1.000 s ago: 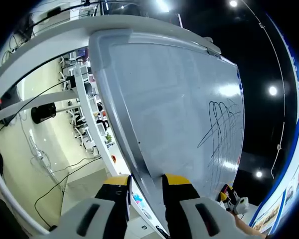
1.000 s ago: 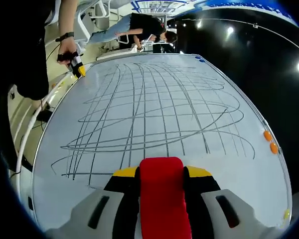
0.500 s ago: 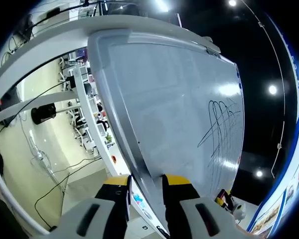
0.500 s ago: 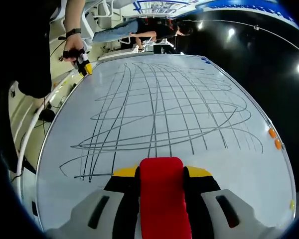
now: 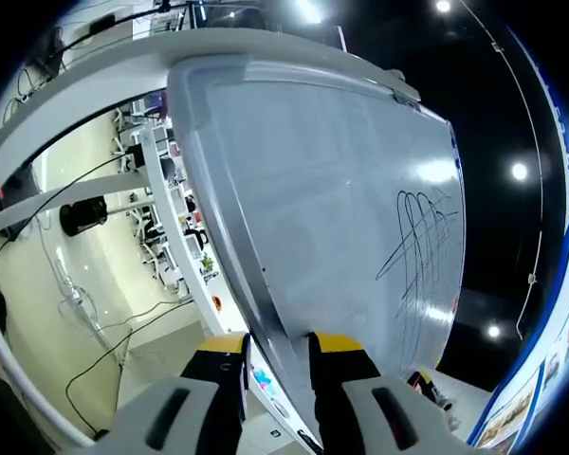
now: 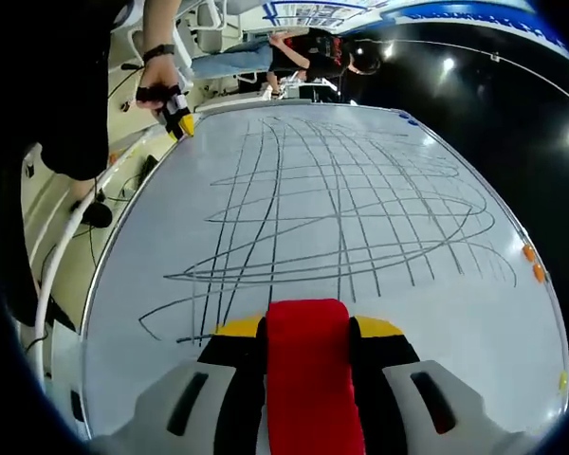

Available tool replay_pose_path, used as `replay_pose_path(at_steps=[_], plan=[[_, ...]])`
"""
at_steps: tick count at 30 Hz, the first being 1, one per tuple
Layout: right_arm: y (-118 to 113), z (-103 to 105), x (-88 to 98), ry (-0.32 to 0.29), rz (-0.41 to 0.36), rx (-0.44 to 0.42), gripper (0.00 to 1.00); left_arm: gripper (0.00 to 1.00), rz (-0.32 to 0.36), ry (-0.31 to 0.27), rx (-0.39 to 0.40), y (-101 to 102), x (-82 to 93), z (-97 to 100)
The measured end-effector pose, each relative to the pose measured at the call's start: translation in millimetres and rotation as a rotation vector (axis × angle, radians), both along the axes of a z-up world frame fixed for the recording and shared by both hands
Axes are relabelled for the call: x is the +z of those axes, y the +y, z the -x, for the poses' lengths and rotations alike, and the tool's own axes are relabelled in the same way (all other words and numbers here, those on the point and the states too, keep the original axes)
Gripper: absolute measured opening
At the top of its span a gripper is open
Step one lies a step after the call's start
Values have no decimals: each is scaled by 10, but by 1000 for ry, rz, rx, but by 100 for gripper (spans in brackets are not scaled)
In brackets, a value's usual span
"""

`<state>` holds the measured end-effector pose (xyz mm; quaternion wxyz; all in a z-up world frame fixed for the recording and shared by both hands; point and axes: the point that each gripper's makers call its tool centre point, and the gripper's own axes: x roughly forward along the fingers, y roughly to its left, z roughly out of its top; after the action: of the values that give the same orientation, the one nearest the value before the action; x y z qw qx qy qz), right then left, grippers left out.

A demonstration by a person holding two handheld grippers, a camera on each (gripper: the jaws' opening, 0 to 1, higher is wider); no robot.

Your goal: Wipe the writing off the whiteboard with the eraser

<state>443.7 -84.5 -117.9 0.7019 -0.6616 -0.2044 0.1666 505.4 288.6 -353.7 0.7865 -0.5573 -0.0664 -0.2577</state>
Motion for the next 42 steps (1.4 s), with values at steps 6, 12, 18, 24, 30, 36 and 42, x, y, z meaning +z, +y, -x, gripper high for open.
replay_pose_path(at_steps=[6,12,18,24,30,36,42], plan=[[17,21,-175,6,13,4,36,28,-1,0,0,-5,2,5],[23,20,-322,10,35,1,36,28,-1,0,-3,-20,0,1],[39,41,-395,7,23,2,36,28,-1,2,-4,-18,-3,-7],[13,26,-572,13,47,-3,36,28,-3,2,-7,-22,-2,-7],[25,46,-709,16,54,-7,36,28,-3,3,-8,-14,-8,-21],[35,57,-809,18,58,-13,36,28,-3,3,-6,-14,-9,-24],[34,61,-893,20,56,-16,36,28,-2,3,-4,-20,-7,-16]])
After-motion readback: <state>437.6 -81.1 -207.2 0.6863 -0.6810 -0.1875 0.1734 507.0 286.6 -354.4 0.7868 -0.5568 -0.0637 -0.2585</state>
